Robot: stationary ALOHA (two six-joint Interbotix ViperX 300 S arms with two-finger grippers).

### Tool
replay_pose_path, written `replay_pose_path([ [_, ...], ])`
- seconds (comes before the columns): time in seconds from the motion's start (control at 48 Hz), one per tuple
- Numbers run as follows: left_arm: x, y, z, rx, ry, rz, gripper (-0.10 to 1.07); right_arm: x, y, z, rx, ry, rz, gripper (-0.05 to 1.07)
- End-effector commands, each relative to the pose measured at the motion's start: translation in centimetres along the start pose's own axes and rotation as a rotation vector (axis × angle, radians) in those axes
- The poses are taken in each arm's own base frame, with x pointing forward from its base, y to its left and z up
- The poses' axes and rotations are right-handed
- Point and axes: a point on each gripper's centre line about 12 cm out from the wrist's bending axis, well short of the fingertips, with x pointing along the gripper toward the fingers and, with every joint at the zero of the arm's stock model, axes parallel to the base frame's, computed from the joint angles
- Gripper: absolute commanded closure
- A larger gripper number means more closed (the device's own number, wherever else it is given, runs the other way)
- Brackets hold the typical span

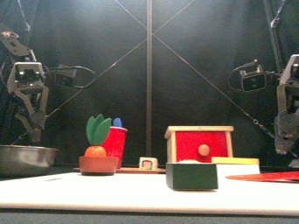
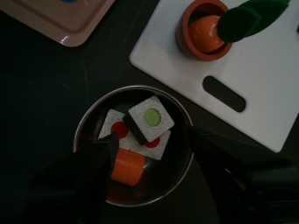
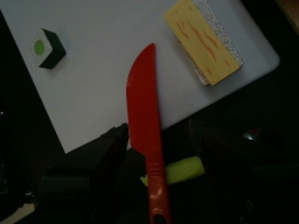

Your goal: Place the cut up green sushi roll into the bowl

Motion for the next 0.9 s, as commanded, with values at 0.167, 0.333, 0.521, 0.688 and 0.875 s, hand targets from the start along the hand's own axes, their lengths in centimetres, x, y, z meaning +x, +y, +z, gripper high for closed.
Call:
replay_pose_path([
  [0.167, -2.2, -5.7, 4.7, 0.07, -0.249, -0.181, -0.05, -0.2, 0.5, 0.7, 0.002, -0.025, 0.018, 0.12],
  [0.333, -3.2, -11.6, 6.3, 0.205, -0.399, -0.332, -0.05, -0.2, 0.5, 0.7, 0.002, -0.024, 0.017, 0.12],
  [0.521, -0.6, -16.6, 7.1, 0.323, -0.366, -0.367, -0.05, -0.2, 0.5, 0.7, 0.0, -0.025, 0.018, 0.12],
  [0.688, 3.4, -20.2, 7.4, 0.385, -0.287, -0.357, -0.05, -0.2, 0.6, 0.8, -0.003, -0.028, 0.019, 0.12],
  [0.875, 7.4, -22.3, 7.5, 0.451, -0.128, -0.286, -0.05, -0.3, 0.7, 1.0, -0.021, -0.035, 0.02, 0.12],
])
